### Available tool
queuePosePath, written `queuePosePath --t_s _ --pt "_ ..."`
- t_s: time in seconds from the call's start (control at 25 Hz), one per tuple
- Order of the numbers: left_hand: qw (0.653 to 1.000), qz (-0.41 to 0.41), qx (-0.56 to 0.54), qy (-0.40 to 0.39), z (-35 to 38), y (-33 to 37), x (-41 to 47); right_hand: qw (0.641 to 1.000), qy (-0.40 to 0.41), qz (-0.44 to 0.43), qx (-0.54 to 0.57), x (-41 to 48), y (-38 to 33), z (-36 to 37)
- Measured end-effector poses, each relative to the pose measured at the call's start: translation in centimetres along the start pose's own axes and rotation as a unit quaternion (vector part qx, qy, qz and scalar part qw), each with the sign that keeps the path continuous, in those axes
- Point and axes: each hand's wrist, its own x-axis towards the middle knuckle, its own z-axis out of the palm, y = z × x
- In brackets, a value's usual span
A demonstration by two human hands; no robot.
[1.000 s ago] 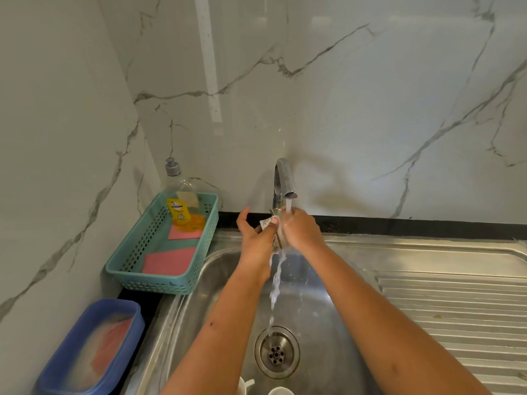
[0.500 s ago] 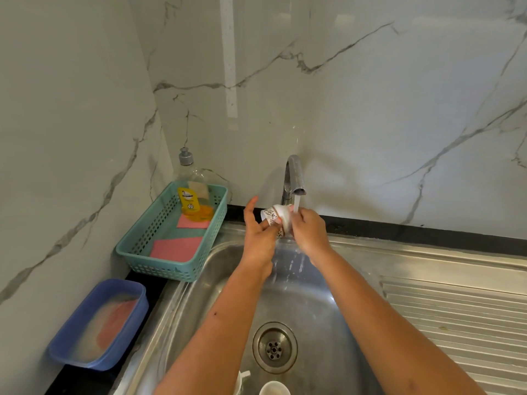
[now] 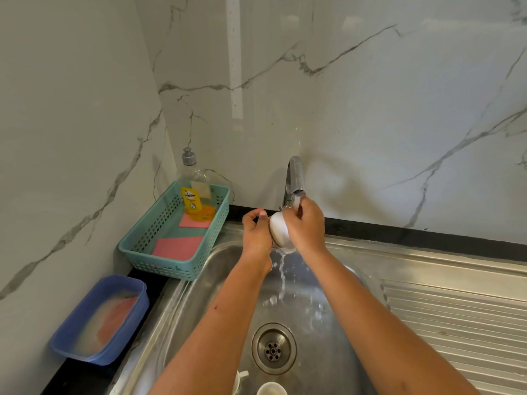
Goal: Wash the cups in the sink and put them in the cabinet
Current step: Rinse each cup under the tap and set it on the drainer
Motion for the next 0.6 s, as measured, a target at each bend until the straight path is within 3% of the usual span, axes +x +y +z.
queuePosePath --t_s 0.08,0.2,0.32,0.52,0.6 --pt "1.000 0.005 0.009 -0.001 0.3 0.3 0.1 0.978 -0.085 0.142 0.125 -0.1 -0.9 -0.2" --pt "0.999 0.025 0.018 -0.012 0.5 0.9 0.3 0.881 -0.191 0.321 0.292 -0.5 -1.5 -1.3" --pt "0.998 0.043 0.019 -0.034 0.6 1.4 0.7 0.832 -0.243 0.345 0.360 -0.7 -1.6 -2.2" --pt "0.997 0.059 0.015 0.040 1.8 1.0 0.8 0.825 -0.151 0.350 0.418 -0.8 -1.5 -1.2" --pt "0.999 0.046 0.005 0.028 2.4 0.3 0.6 0.817 -0.122 0.353 0.439 -1.0 -1.1 -0.8"
